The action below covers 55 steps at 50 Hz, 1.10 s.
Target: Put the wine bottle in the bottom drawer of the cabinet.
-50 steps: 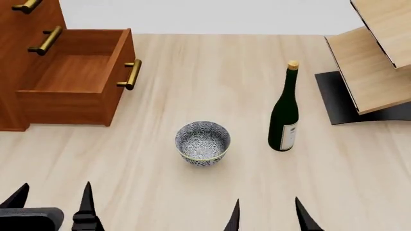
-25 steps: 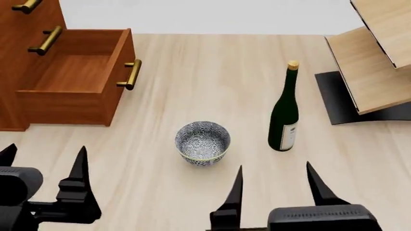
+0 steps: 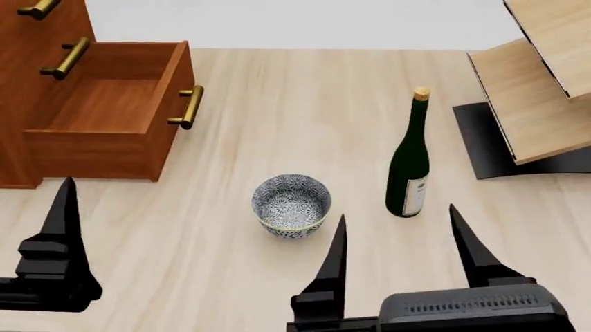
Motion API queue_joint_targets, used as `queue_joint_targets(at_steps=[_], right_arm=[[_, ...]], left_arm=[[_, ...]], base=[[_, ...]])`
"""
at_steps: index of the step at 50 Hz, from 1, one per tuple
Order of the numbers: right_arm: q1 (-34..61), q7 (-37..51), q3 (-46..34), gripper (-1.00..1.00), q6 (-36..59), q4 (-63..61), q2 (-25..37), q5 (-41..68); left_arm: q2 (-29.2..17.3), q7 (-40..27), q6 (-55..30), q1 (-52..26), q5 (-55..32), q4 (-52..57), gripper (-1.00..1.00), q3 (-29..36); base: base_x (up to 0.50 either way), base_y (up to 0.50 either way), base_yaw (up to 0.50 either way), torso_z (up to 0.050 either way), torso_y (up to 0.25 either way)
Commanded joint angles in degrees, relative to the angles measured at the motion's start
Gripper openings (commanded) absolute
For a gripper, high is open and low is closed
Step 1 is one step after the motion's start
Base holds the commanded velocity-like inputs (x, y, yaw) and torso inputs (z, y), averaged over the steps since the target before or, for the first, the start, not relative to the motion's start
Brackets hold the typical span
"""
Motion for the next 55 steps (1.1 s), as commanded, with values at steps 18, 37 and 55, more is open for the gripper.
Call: queue_joint_targets(at_steps=[18,37,55], right_arm=[[1.34,1.27,-0.8,1.0,3.32,-4.37,1.23,-0.16],[0.36,1.67,-1.15,1.0,1.17,-2.59,1.43,0.22],[0.49,2.18,-1.36,1.0,0.91,-2.56,1.49,0.63]], left_arm=[[-8.12,-13.86,4.18,-3.81,-14.77,0.52,1.0,-0.15],[-9.36,-13.92,6.97,-2.98,-13.07,0.33,1.0,2.43],[-10.11,-11.68,10.29,-0.83,-9.24,-0.18,1.0,4.32]], base=[[0.0,0.0,0.0,0.0,0.0],[0.0,0.2,0.0,0.0,0.0],[0.01,0.34,0.0,0.0,0.0]])
